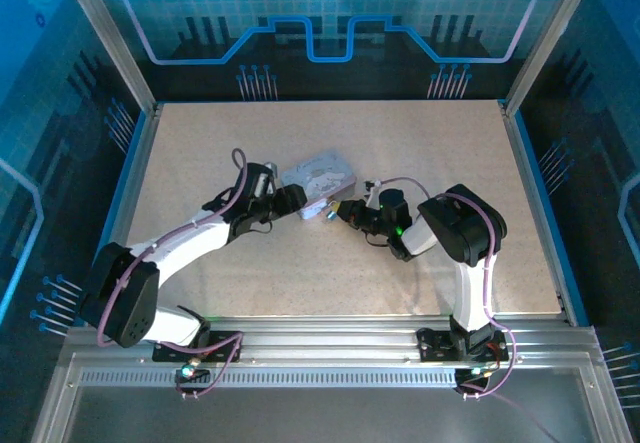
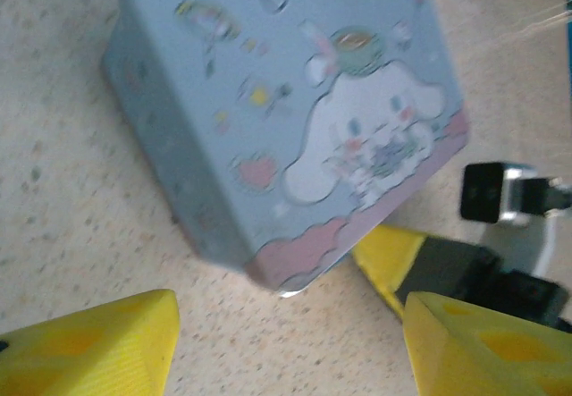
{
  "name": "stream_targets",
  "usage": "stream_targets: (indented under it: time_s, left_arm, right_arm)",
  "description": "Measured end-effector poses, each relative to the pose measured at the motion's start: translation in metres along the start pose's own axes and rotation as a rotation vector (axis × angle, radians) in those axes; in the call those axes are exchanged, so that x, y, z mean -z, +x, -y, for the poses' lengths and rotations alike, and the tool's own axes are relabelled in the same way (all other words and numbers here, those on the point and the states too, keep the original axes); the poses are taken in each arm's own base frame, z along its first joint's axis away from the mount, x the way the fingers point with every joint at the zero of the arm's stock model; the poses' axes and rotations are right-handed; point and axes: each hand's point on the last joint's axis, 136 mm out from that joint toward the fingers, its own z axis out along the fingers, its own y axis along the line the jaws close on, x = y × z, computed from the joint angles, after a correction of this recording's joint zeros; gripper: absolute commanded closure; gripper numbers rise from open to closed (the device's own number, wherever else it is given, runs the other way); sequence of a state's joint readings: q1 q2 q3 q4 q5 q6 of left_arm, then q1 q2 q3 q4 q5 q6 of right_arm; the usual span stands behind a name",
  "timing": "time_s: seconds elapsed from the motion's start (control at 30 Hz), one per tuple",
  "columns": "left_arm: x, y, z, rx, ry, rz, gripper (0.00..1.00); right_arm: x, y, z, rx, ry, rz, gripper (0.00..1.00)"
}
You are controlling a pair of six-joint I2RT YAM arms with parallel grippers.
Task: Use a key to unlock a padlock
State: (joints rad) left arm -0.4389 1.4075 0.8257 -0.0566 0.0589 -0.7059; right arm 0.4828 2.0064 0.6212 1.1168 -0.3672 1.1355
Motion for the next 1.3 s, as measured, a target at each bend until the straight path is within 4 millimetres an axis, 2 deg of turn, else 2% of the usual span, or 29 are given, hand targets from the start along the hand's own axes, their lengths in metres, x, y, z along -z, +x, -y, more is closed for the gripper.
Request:
stream_targets:
  time_s: [0.17,0.37,0.57,0.67,1.3]
  left_arm:
    - [-0.009,-0.019,0.026,-0.063,0.031,0.022,0.32]
    - [-0.034,-0.019,0.045,-0.119,0.042,-0.007,0.33]
    - [-0.060,-0.012,0.037,-0.142,0.009,-0.046,0.33]
    - [-0.067,-0.011,0.033,-0.156,-0.009,-0.056,0.33]
    - [-0.073,-0.011,0.036,-0.179,-0.002,-0.026,0.33]
  right_arm:
    - [0.000,0.000,0.000,-0.017,0.000,0.002,0.97]
    - [0.000,-0.001,0.000,-0.017,0.001,0.004,0.97]
    - [0.001,-0.002,-0.001,-0.017,0.004,0.007,0.97]
    - [0.001,-0.004,-0.002,-0.017,0.008,0.015,0.97]
    - [0.003,-0.011,0.001,-0.064,0.021,0.050,0.97]
